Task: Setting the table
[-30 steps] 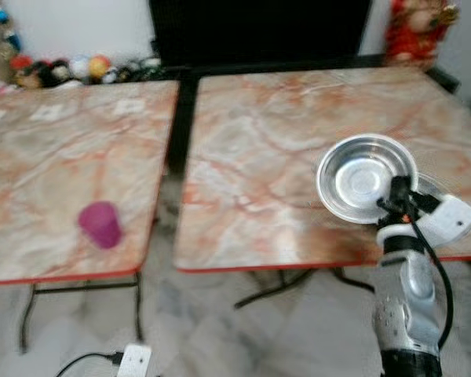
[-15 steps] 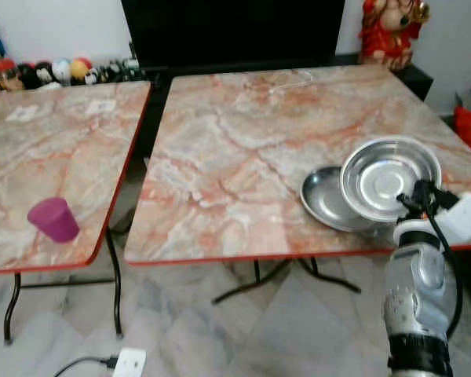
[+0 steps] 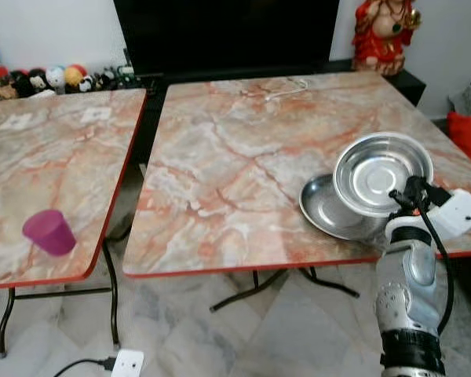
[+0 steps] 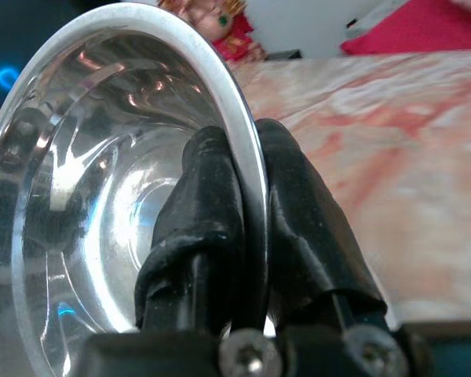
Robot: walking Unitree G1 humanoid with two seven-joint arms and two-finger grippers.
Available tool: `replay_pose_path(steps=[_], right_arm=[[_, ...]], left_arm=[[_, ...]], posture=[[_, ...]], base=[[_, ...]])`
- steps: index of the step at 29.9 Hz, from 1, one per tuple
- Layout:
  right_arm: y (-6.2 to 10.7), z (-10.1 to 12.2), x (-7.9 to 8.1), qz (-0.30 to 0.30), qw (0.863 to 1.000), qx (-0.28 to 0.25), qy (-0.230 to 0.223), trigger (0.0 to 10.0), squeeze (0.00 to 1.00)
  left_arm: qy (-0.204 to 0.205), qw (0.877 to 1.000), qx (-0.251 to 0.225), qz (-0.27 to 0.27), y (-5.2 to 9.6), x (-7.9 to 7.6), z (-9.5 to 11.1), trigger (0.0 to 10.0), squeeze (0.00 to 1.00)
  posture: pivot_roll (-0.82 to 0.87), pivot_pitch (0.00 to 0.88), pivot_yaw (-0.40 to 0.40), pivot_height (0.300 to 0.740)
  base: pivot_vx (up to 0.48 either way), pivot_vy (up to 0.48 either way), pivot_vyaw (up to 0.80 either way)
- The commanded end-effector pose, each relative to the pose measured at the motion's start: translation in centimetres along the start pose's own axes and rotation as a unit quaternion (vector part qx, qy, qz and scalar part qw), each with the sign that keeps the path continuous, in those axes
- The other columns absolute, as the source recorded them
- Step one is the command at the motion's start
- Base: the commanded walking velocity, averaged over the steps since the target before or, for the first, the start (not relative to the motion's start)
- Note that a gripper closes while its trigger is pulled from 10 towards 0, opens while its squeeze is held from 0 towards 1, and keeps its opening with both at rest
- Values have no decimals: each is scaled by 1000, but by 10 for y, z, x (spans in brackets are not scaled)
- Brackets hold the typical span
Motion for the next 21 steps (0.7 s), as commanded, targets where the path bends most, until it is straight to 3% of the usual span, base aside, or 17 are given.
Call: replay_pose_path(steps=[1, 8, 12, 15, 21], right_arm=[[-1, -2, 15, 24, 1000, 0, -3, 10000, 0], [2, -2, 16, 26, 1000, -4, 3, 10000, 0], [8, 7, 8, -3, 999, -36, 3, 10000, 0], [19, 1, 8, -9, 1000, -24, 8, 10000, 0], [39, 10, 10, -28, 997, -28, 62, 10000, 0]], left_arm=[[1, 1000, 3, 3, 0, 5, -2, 10000, 0], [-7, 1000, -7, 2, 0, 3, 3, 10000, 0], [-9, 1000, -8, 1, 0, 3, 3, 10000, 0], [-12, 1000, -10, 1, 0, 3, 3, 10000, 0], [-18, 1000, -17, 3, -1, 6, 7, 10000, 0]], posture=[[-90, 19, 41, 732], [-93, 14, 41, 732], [-93, 11, 39, 732], [-97, 8, 41, 732], [-95, 22, 49, 732]], base=[[349, 0, 0], [36, 0, 0], [0, 0, 0], [0, 0, 0], [0, 0, 0]])
Point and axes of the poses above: a point about 5 cm out from each wrist's last joint towards the gripper, its own y axis pointing back from the gripper into the wrist, its own z axis along the axis of the wrist's last joint, x = y × z, the point moved 4 cm from there along -y, pointing out of the wrist towards the gripper, and after that the axes turned 13 degrees about -y, right-handed, at the moved point
